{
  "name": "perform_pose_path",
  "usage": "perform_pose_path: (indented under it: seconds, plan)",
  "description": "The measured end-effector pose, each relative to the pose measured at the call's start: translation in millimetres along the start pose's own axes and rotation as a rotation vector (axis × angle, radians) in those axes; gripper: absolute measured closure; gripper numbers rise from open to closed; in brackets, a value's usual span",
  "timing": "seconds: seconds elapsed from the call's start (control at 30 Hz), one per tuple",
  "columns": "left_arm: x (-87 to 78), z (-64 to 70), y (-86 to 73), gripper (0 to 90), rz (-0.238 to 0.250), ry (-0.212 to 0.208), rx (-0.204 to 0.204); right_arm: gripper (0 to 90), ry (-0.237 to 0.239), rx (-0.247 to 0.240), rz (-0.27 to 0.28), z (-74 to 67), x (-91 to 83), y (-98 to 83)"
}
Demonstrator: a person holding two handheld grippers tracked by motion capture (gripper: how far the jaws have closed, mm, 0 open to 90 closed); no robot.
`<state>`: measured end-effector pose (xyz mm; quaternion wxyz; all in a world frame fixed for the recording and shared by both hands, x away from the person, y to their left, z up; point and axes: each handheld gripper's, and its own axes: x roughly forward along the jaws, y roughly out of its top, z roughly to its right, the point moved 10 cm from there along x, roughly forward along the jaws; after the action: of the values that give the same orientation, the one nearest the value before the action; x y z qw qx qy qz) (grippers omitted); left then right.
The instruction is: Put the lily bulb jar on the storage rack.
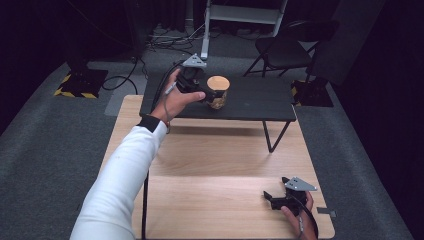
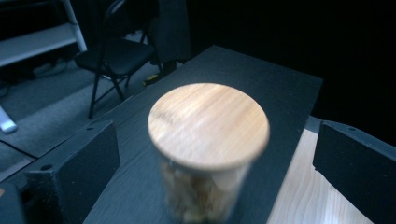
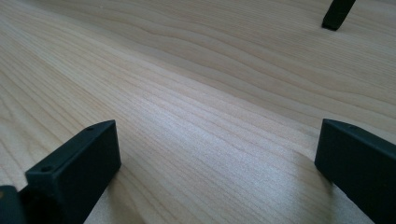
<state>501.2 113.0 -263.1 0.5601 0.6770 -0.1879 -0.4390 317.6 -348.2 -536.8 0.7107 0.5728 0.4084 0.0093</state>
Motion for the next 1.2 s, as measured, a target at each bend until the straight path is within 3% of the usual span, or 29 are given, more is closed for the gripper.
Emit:
perform_pose_path:
  seconds: [0.23, 0.5, 0.6, 0.87, 1.2]
  plan:
    - [-36.6, 16.0, -17.0, 0.4, 0.052, 0.030, 0.045, 0.0, 0.000, 0.000, 0.000, 0.0, 0.0, 0.0]
    - [-63.8, 36.6, -53.8, 0.4, 0.074, 0.083, 0.044, 0.0, 0.000, -0.002, 0.001, 0.1, 0.1, 0.0]
    - [-66.9, 45.1, -69.3, 0.4, 0.056, 0.118, 0.055, 0.0, 0.000, 0.001, 0.001, -0.1, 0.1, 0.0]
    - [-71.1, 57.1, -117.3, 0.4, 0.045, 0.100, 0.057, 0.0, -0.003, 0.002, 0.000, -0.6, -0.2, -0.1]
    - [-66.0, 70.1, -182.2, 0.4, 0.033, 0.113, 0.029, 0.0, -0.003, 0.002, 0.000, -0.6, -0.3, -0.1]
